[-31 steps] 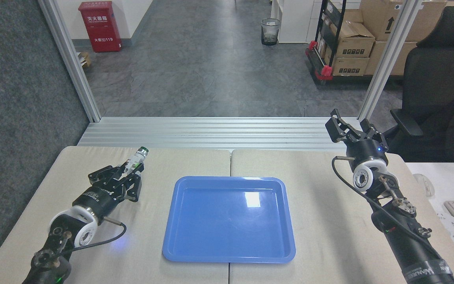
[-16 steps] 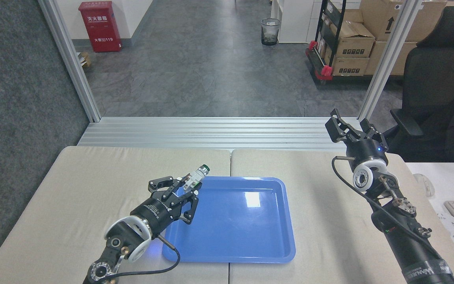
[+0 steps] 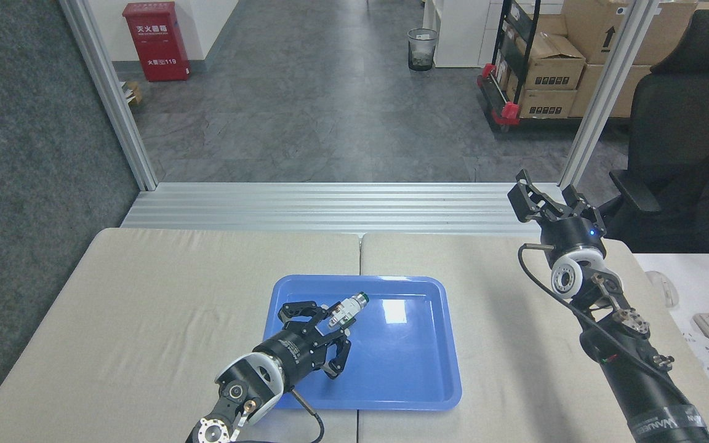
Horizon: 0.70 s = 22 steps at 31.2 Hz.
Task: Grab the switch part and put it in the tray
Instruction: 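Lift the switch part and carry it over the blue tray, then lower the switch part into the tray and open the left gripper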
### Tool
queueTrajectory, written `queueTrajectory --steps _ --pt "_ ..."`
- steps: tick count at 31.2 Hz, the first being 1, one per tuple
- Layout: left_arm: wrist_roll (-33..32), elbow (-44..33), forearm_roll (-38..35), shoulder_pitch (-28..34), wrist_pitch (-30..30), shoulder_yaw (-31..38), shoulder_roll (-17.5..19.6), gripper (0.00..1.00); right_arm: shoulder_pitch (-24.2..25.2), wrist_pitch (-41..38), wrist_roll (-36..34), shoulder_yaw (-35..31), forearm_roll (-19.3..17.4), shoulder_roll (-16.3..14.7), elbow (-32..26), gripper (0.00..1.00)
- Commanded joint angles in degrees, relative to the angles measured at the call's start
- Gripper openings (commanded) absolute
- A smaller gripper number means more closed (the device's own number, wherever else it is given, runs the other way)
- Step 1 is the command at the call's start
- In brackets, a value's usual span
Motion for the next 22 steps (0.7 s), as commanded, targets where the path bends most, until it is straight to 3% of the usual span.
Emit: queueTrajectory --steps 1,3,11,14,16,18,19,20,22 --pt "-0.8 7.6 -2.3 -1.7 -3.5 -3.0 -0.9 0.17 0.0 0.0 0.0 0.0 0.0 0.1 0.0 0.99" --pt "-1.2 7.2 -2.3 -1.7 -5.0 -3.0 -0.9 0.30 0.0 0.0 0.0 0.0 0.0 0.1 0.0 0.99" --pt "-1.4 6.8 -2.3 -1.4 -6.3 -3.0 -1.2 0.43 0.0 0.0 0.0 0.0 0.0 0.0 0.0 0.99" --pt "-1.4 6.1 -2.3 -2.1 -6.0 -2.9 -1.3 0.57 0.0 0.0 0.0 0.0 0.0 0.0 0.0 0.99" --pt "-1.5 5.1 -2.3 -2.7 -5.8 -2.7 -0.9 0.76 0.0 0.0 0.0 0.0 0.0 0.0 0.0 0.99" --pt "-1.5 3.7 -2.3 -2.8 -5.8 -2.6 -0.8 0.84 0.0 0.0 0.0 0.0 0.0 0.0 0.0 0.99" --pt "-1.3 2.7 -2.2 -2.8 -5.7 -2.5 -0.6 0.93 0.0 0.0 0.0 0.0 0.0 0.0 0.0 0.99" --pt "-1.3 1.9 -2.2 -2.7 -5.6 -2.4 -0.4 0.98 0.0 0.0 0.0 0.0 0.0 0.0 0.0 0.99" --pt "-1.3 0.7 -2.1 -2.6 -5.6 -2.4 -0.4 0.99 0.0 0.0 0.0 0.0 0.0 0.0 0.0 0.99"
